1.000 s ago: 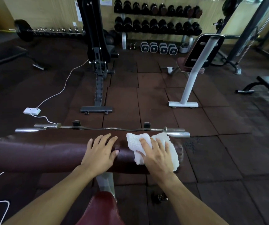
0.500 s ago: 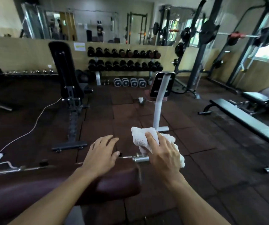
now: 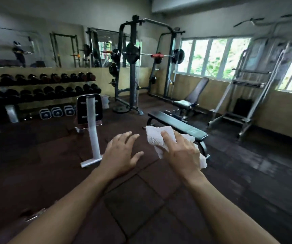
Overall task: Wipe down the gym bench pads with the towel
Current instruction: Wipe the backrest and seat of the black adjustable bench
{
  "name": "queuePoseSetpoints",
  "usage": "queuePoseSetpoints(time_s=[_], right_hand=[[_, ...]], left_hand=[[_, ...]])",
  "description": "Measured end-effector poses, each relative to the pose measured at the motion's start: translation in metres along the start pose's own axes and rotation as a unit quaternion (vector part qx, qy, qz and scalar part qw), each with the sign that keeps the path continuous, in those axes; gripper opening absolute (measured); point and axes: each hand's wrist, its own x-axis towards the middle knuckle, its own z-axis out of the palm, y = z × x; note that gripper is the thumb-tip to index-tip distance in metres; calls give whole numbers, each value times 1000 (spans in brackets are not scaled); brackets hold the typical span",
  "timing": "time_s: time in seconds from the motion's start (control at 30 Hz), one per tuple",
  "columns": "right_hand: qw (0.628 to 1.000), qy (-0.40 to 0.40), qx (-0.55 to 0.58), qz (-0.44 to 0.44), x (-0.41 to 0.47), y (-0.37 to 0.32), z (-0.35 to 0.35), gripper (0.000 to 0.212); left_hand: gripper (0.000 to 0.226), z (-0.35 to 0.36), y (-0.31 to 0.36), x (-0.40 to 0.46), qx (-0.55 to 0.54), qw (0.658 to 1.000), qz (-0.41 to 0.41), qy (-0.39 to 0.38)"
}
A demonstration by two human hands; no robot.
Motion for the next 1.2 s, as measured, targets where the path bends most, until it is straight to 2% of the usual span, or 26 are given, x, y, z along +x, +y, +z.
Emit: queuePoseSetpoints(time_s=[0.13, 0.23, 0.37, 0.47, 0.57, 0.67, 0.77, 0.83, 0.9, 1.03, 1.1, 1.2], right_hand=[[999, -3, -37, 11, -2, 87, -4, 50], [997, -18, -59, 40, 5, 145, 15, 53], [996, -31, -74, 44, 27, 195, 60, 53], [995, -61, -67, 52, 66, 225, 114, 42], [995, -66, -65, 41, 111, 237, 169, 56], [996, -80, -34, 21, 171, 237, 229, 57], [997, -74, 5, -9, 219, 224, 286, 50], [996, -72, 45, -34, 252, 208, 329, 55], [990, -87, 100, -49, 282, 185, 375, 54], [975, -71, 152, -143, 333, 127, 494, 65], [967, -76, 165, -177, 349, 100, 529, 61], [937, -58, 249, -237, 388, 46, 593, 59]], left_hand=[[70, 44, 63, 56, -21, 999, 44, -9], [70, 79, 85, 101, -19, 998, 64, -20], [71, 127, 85, 169, -4, 997, 73, -27], [72, 159, 69, 234, 6, 998, 65, -17], [72, 175, 47, 292, 12, 998, 55, -22], [72, 185, 5, 352, 25, 999, 21, -11], [73, 187, -40, 384, 39, 999, -14, -13], [73, 191, -79, 406, 66, 996, -53, -8], [73, 198, -122, 422, 86, 992, -93, 3], [73, 217, -210, 453, 135, 975, -174, -7], [73, 214, -239, 458, 149, 968, -203, 3], [75, 213, -292, 468, 164, 946, -279, 5]])
